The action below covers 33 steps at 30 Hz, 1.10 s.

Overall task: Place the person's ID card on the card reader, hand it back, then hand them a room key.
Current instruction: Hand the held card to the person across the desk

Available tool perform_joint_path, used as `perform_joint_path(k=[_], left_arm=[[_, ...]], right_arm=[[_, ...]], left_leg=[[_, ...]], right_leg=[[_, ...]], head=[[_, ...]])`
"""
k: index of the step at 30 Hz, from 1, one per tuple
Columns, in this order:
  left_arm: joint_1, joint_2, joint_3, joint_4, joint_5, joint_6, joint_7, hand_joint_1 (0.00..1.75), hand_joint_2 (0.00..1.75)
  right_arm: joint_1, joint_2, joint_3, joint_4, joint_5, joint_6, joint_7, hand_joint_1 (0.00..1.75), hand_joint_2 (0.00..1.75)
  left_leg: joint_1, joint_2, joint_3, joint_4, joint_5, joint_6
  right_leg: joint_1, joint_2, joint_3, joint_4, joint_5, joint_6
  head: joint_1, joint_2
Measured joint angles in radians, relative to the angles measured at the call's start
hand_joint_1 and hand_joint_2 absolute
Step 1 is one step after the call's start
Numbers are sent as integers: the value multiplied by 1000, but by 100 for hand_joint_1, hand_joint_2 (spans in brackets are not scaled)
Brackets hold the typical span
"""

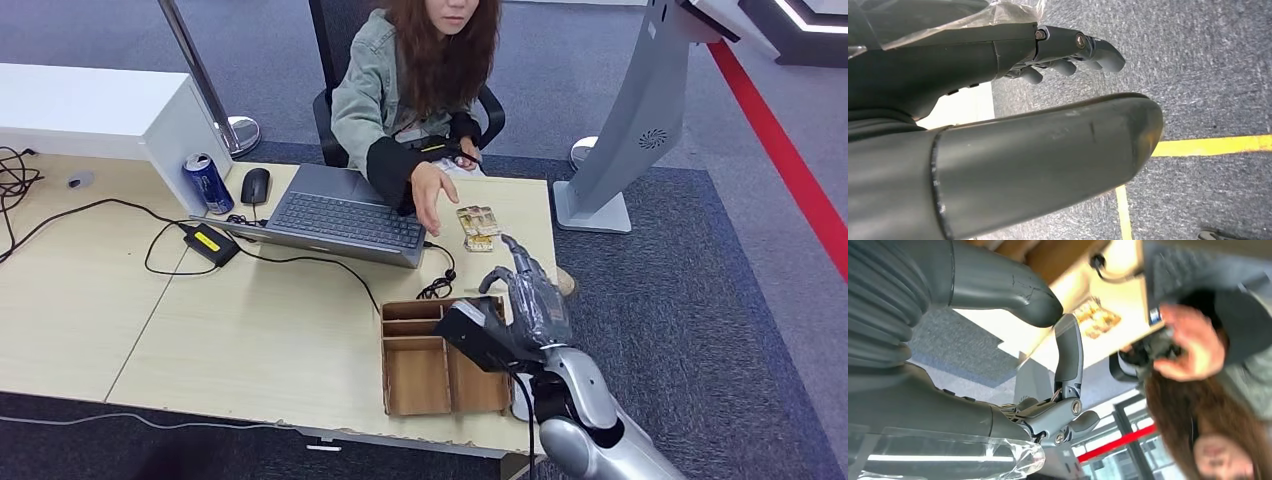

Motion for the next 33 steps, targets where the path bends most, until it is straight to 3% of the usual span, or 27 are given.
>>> perform_joint_path(k=[9,17,25,33], left_arm=[[-1,0,49,8,-25,14,5,0,0],[-5,-3,82,13,-113,-10,-19,0,0],[20,-102,50,13,-298,-43,-87,0,0],[27,-128,19,6,-317,-63,-89,0,0]], right_arm=[[1,-29,-65,-192,-25,-4,36,175,175],[-49,-37,-107,-279,-94,-39,5,175,175],[-215,30,-86,-159,-191,-116,-77,175,175],[-309,113,-53,11,-218,-146,-112,175,175]], left_leg=[[0,0,0,0,0,0],[0,0,-1,0,0,0],[0,-2,-2,0,2,0],[0,-2,-2,0,2,0]], right_leg=[[0,0,0,0,0,0],[0,0,1,0,0,0],[-1,-2,0,1,1,0],[0,-2,0,0,1,0]], head=[[0,0],[0,0],[0,0],[0,0]])
